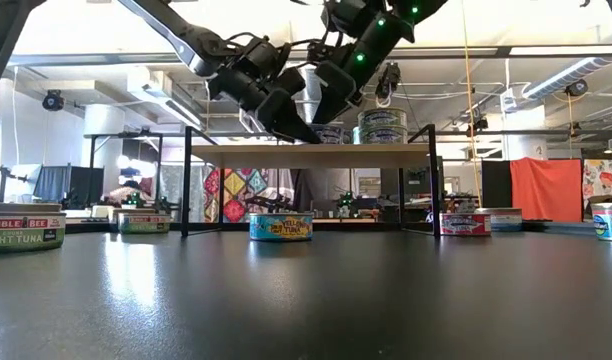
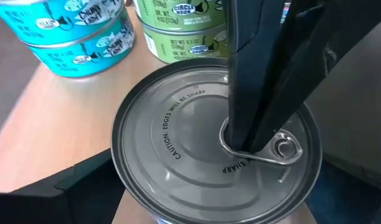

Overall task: Stack canned seafood by type on shelf
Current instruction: Put the top dark blue tuna can on the shelf

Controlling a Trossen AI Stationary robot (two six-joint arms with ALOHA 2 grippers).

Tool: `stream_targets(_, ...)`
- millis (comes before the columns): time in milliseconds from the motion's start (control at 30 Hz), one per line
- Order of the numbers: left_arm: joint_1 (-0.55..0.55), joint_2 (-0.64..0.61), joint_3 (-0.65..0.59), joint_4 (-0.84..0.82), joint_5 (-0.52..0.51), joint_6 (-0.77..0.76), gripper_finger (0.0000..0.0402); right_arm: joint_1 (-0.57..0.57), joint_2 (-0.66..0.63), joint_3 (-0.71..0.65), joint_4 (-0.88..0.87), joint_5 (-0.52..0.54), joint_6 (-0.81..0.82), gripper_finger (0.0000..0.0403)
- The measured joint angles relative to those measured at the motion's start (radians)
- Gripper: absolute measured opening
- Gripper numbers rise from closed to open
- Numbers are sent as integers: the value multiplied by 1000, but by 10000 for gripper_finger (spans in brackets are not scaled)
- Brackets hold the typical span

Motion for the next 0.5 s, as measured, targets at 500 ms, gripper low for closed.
stream_targets(500,6,-30,0,-41,-91,54,396,-17,19,2,9,-6,34,13)
